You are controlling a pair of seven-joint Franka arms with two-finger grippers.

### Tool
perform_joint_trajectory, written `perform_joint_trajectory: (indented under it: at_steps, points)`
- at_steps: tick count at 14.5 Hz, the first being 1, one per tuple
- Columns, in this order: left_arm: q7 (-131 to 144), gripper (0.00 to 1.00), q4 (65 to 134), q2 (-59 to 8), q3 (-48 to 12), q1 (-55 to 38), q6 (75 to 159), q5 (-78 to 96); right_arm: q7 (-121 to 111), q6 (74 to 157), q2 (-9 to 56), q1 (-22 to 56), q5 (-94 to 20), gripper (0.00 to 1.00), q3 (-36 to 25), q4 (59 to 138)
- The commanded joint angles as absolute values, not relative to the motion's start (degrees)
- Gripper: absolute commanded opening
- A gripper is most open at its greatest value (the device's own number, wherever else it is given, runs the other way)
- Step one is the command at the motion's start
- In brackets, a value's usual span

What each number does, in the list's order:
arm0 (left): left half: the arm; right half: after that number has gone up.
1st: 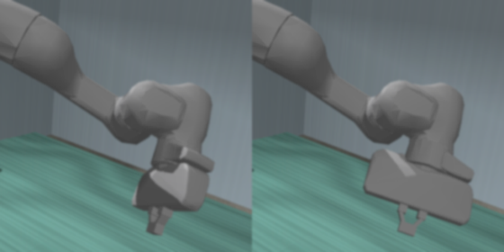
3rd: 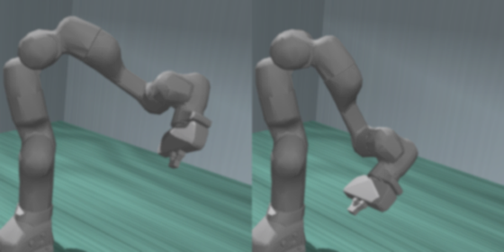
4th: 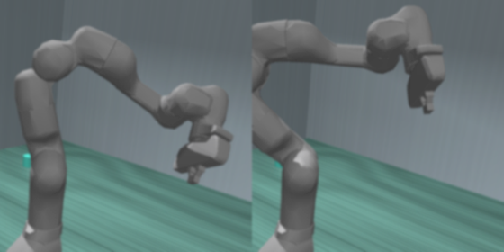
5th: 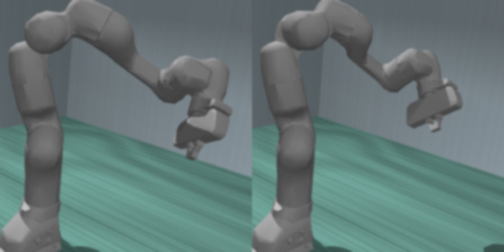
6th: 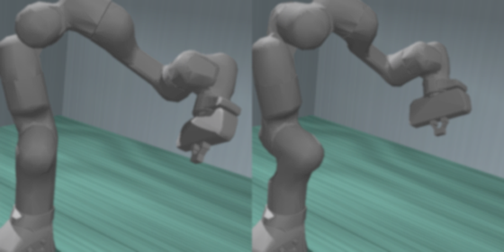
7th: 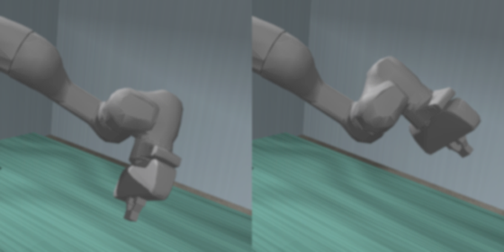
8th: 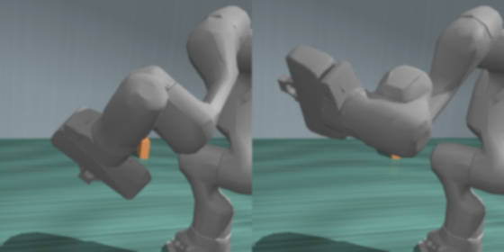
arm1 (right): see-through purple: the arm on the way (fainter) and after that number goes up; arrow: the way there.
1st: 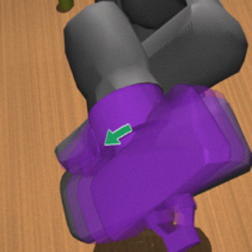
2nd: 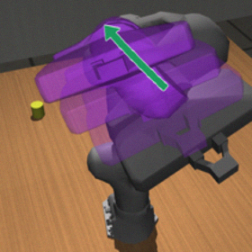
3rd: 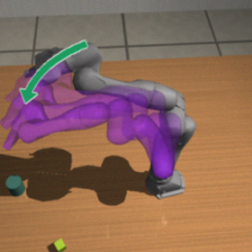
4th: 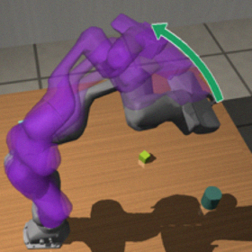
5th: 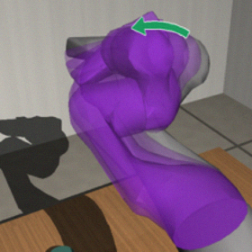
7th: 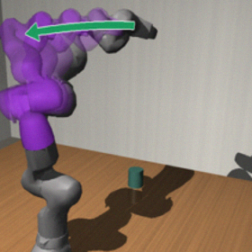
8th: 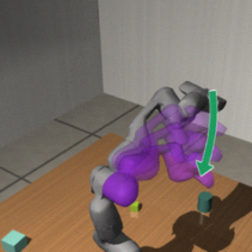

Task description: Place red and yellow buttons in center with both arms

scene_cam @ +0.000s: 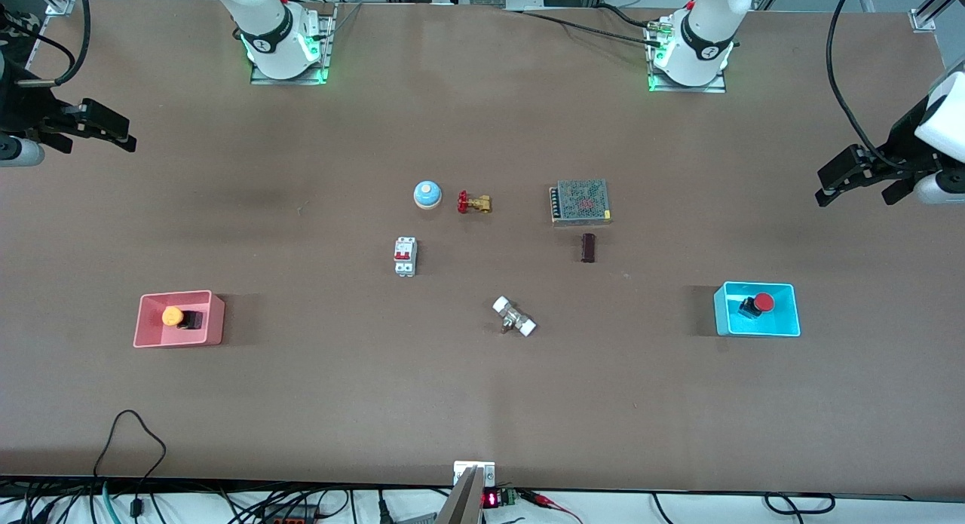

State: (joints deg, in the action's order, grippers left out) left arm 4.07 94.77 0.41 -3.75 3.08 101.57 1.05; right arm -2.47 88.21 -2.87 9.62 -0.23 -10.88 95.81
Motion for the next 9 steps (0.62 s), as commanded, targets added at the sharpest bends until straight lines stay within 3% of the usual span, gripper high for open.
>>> perform_joint_trajectory:
  at_steps: [1,6,9]
  points:
    - [2.4,1.0,93.2,-0.2,-3.0,2.6,99.9,-0.2,-2.3,87.9,-4.8,10.2,0.5,1.0,-11.2,97.8]
    - [1.6,1.0,93.3,-2.3,-3.1,2.7,100.5,-1.1,-2.3,89.3,-3.2,9.8,0.6,1.0,-11.3,97.6]
    - [1.6,1.0,93.3,-6.8,-2.9,3.3,103.4,-1.0,-2.3,94.6,2.4,9.6,0.7,1.0,-11.3,97.2]
